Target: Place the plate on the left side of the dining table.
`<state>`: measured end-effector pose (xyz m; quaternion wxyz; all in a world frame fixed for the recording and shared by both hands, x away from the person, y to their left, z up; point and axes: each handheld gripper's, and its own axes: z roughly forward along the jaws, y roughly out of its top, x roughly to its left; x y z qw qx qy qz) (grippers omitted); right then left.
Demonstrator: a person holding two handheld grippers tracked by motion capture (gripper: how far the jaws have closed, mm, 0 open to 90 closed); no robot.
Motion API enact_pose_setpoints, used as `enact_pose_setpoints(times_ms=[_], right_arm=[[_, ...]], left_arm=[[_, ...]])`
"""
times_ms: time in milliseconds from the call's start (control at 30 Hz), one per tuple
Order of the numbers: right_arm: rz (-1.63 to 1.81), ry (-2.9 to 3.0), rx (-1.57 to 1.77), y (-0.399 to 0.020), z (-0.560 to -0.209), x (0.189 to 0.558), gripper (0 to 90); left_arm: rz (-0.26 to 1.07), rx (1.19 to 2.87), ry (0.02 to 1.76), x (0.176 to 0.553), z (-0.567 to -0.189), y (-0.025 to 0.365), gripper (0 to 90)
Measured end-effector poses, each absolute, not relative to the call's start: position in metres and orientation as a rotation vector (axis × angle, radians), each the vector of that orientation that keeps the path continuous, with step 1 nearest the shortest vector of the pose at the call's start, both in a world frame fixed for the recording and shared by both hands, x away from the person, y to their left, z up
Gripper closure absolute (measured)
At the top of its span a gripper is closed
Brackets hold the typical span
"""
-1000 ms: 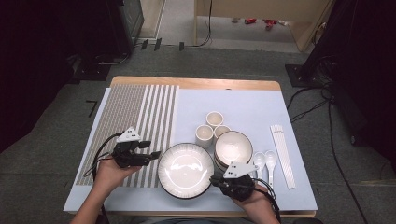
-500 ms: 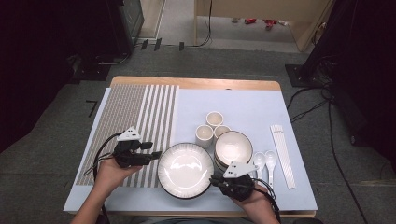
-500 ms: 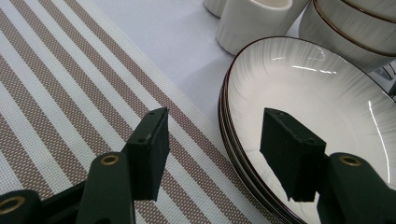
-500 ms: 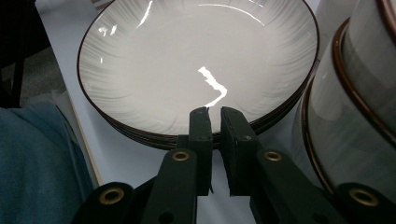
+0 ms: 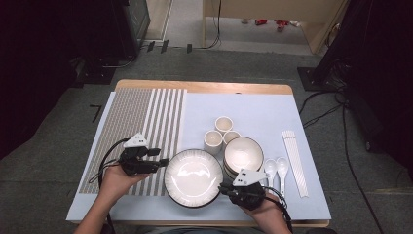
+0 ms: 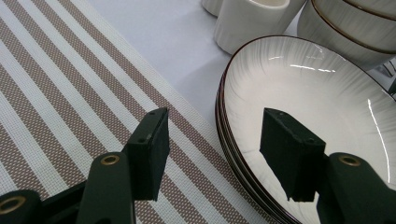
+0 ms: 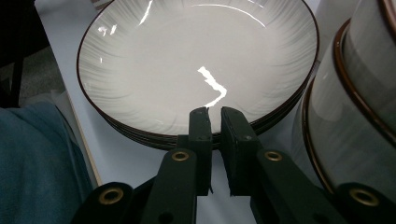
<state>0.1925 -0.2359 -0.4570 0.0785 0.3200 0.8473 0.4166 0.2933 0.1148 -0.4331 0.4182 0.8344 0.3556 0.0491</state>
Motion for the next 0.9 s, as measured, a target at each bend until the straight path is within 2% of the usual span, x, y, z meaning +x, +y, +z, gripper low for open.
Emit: enact_pose_setpoints(times_ms=[633,767,900], right_arm=[[1.244,2.534,0.961,-0.2343,-0.4574,0.1931,81.7],[1.239,2.532,0.962,-0.2337,-0.4573,0.1925,79.9],[1.239,2.54,0.958,-0.2332,-0.4571,0.192,80.0]], left_arm=[[0.094,2.099,0.891,0.2941,-0.4342,0.1142,44.7],[0.067,2.102,0.883,0.2935,-0.4341,0.1141,51.7],[0.058,2.109,0.876,0.293,-0.434,0.1132,55.0]])
